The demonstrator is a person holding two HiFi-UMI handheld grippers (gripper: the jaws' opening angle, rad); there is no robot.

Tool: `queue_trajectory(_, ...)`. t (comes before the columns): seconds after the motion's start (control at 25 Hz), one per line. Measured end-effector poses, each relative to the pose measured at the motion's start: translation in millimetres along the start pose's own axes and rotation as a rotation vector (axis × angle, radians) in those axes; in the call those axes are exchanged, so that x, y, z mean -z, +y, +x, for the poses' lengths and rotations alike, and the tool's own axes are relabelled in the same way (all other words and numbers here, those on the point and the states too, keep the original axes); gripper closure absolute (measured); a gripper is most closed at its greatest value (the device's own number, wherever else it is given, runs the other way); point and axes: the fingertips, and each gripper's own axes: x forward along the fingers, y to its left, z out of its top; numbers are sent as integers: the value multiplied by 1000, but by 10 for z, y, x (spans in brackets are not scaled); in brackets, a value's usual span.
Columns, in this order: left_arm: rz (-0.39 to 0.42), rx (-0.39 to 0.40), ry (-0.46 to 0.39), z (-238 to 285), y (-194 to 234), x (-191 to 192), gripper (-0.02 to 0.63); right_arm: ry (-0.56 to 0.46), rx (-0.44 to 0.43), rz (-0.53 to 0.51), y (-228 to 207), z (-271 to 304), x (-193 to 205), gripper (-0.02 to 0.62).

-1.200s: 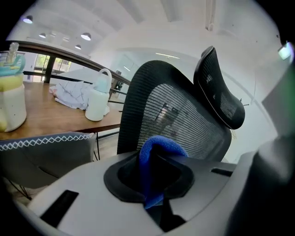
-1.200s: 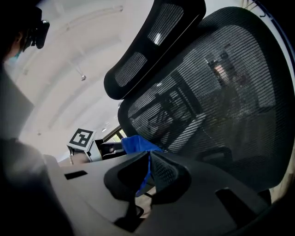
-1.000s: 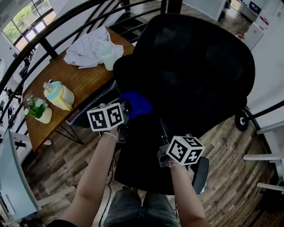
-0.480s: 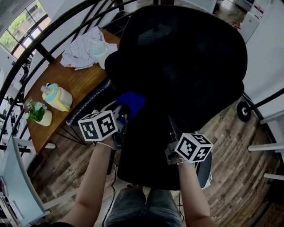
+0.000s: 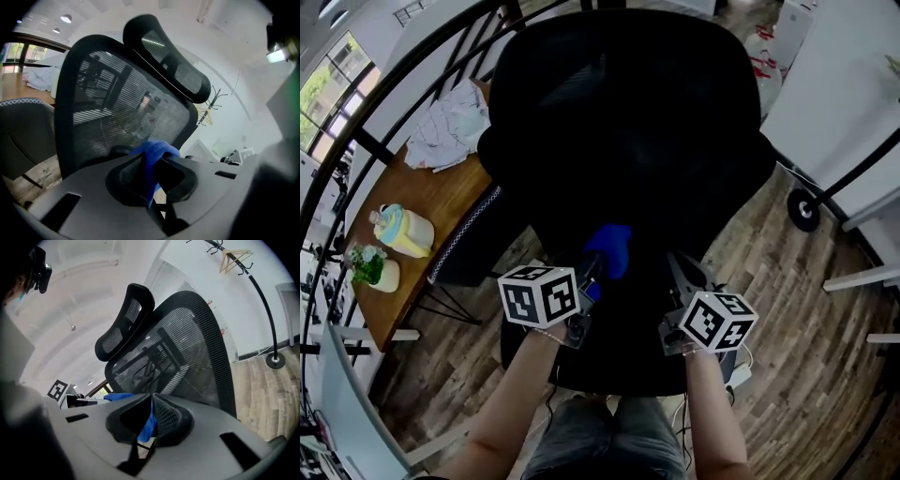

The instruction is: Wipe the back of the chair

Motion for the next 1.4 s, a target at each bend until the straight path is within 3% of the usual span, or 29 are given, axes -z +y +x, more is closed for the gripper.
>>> queue_trajectory(0.4, 221, 190, 176, 929, -1009, 385, 561, -51, 118, 55, -655, -533, -47, 561)
queue_trajectory(0.56, 275, 222, 243, 1247, -1214, 575, 561, -88, 154, 78, -872, -696, -135, 561)
queue_trajectory(0.92, 302, 211, 315, 1829, -1270, 725, 561, -83, 171, 110, -1122, -687, -104, 561)
queue_trajectory(1.4, 199, 117, 273, 1931, -925, 644, 561, -43, 142, 118, -1080, -492, -39, 561)
